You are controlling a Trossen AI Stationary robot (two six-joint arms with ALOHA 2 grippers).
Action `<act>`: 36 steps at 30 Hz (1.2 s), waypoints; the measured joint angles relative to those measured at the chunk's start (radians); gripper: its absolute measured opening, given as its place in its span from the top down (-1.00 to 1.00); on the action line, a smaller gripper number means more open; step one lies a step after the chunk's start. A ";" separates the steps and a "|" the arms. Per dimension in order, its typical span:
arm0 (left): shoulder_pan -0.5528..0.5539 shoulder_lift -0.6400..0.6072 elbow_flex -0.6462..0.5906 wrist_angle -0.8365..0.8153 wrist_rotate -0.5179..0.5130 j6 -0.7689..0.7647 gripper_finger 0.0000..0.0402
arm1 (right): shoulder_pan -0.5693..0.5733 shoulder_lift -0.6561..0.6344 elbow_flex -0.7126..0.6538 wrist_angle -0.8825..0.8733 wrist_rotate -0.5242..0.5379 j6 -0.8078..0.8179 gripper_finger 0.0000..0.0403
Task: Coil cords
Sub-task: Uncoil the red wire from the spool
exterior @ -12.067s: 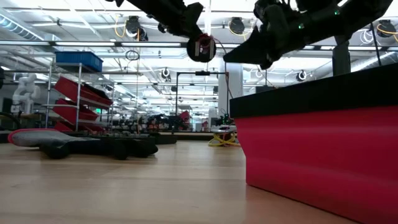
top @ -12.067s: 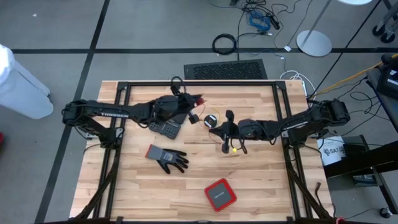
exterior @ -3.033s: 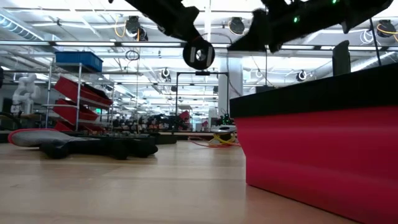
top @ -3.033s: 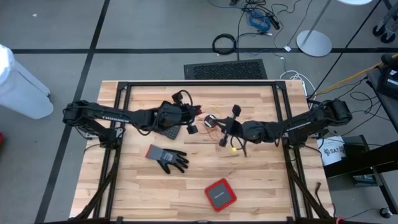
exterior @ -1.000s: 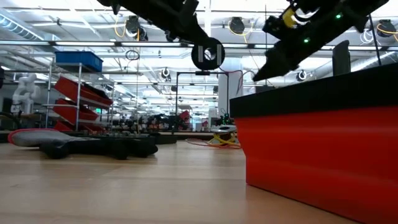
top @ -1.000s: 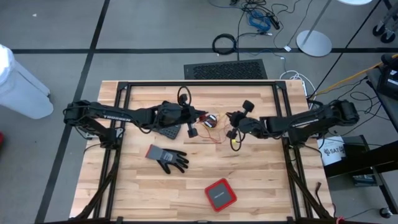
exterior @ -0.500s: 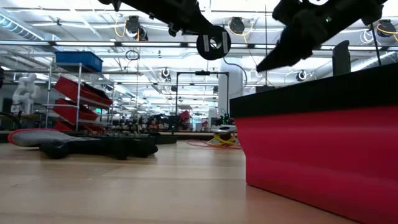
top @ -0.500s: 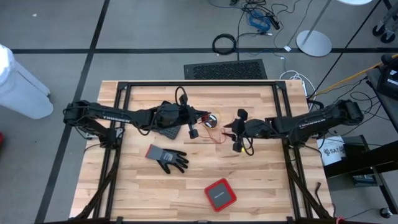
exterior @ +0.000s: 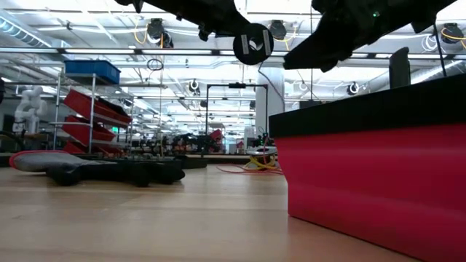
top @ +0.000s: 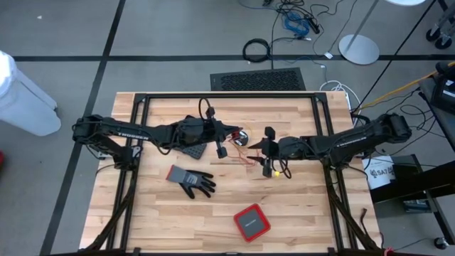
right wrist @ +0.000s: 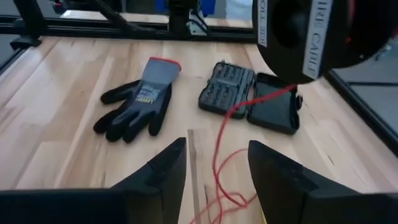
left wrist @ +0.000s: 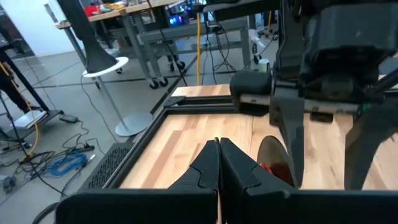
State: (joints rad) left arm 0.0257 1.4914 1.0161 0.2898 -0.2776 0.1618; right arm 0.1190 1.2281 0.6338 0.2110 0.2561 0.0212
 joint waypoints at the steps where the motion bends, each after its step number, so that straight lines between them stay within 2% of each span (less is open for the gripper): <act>1: 0.000 0.000 0.000 0.003 0.010 -0.004 1.00 | -0.002 0.017 0.000 0.030 0.006 -0.007 0.24; 7: -0.002 0.000 0.000 0.009 0.038 -0.026 1.00 | -0.033 0.125 0.000 0.205 0.006 -0.018 0.28; 13: -0.003 0.000 0.000 0.010 0.041 -0.026 1.00 | -0.071 0.183 0.000 0.274 0.054 0.020 0.29; 20: -0.004 0.000 0.000 0.008 0.041 -0.025 1.00 | -0.073 0.220 0.000 0.347 0.059 0.021 0.32; 23: -0.009 0.000 0.000 0.007 0.040 -0.025 1.00 | -0.074 0.223 0.000 0.334 0.102 0.022 0.45; 28: -0.016 0.000 0.000 0.007 0.040 -0.025 1.00 | -0.082 0.223 0.000 0.316 0.115 0.019 0.91; 32: -0.014 0.000 0.000 -0.041 0.028 -0.024 1.00 | -0.086 0.217 0.000 0.276 0.172 0.021 0.98; 36: -0.005 0.000 0.000 -0.160 -0.100 0.007 1.00 | -0.086 0.182 0.000 0.245 0.219 0.027 0.99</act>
State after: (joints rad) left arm 0.0208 1.4914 1.0164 0.1294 -0.3773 0.1685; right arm 0.0333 1.4105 0.6338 0.4561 0.4751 0.0482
